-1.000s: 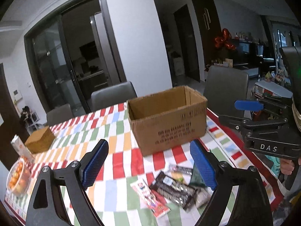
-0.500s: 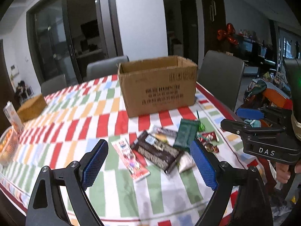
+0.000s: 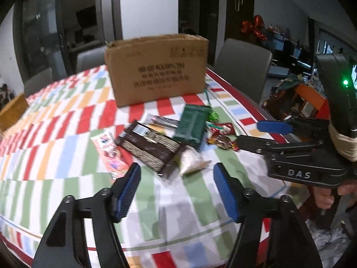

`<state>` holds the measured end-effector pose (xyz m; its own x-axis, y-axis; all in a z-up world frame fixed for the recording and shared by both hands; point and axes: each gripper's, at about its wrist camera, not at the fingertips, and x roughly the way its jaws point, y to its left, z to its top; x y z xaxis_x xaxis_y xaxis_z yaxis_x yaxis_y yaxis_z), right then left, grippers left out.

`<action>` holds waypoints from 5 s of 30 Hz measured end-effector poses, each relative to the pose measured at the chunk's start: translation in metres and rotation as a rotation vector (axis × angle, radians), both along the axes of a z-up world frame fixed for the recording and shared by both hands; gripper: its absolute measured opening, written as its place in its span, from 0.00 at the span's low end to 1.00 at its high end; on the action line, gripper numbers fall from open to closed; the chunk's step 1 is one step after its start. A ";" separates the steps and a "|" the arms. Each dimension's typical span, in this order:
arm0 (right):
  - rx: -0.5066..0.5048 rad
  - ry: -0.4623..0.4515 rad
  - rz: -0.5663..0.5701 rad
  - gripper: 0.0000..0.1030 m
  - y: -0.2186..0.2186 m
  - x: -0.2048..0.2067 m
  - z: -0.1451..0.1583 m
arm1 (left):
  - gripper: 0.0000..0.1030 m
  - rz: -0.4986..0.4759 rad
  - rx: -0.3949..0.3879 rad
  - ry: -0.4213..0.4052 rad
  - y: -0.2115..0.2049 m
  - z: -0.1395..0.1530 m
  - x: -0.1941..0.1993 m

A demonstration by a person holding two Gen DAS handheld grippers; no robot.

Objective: Organize snacks
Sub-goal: 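Move both tools back toward the snack pile, then grasp the white biscuit pack with the left tool while the right tool grasps the wrapped candy, then carry both items into the cardboard box and open both tools, then move both tools back toward the remaining snacks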

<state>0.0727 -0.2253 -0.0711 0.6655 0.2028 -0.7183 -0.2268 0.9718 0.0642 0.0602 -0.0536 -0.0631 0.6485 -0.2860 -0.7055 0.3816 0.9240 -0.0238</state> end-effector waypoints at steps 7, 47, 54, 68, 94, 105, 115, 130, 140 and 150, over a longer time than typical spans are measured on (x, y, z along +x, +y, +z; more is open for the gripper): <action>0.036 0.049 0.007 0.53 -0.008 0.012 -0.016 | 0.46 -0.015 -0.060 0.079 -0.012 -0.012 0.020; 0.056 0.111 0.107 0.21 0.010 0.036 -0.039 | 0.27 0.029 -0.008 0.148 -0.028 -0.041 0.057; 0.070 0.088 0.094 0.21 0.009 0.021 -0.026 | 0.26 0.016 -0.028 0.125 -0.025 -0.031 0.042; 0.104 -0.008 0.085 0.21 0.016 -0.008 0.012 | 0.25 0.042 -0.056 -0.025 -0.007 0.016 0.009; 0.128 -0.287 0.050 0.21 0.022 0.056 0.123 | 0.25 0.062 -0.090 -0.332 0.008 0.135 0.084; 0.104 -0.284 0.022 0.21 0.016 0.124 0.149 | 0.25 0.047 -0.045 -0.370 0.004 0.162 0.144; 0.065 -0.242 0.007 0.21 0.012 0.181 0.146 | 0.26 0.054 -0.048 -0.314 0.001 0.154 0.208; 0.083 -0.190 -0.034 0.39 0.008 0.198 0.126 | 0.55 0.104 0.016 -0.250 0.003 0.136 0.216; 0.103 -0.259 0.001 0.44 0.027 0.137 0.135 | 0.57 0.130 0.011 -0.243 0.027 0.143 0.154; 0.113 -0.226 0.051 0.46 0.055 0.099 0.113 | 0.60 0.194 0.043 -0.221 0.059 0.125 0.106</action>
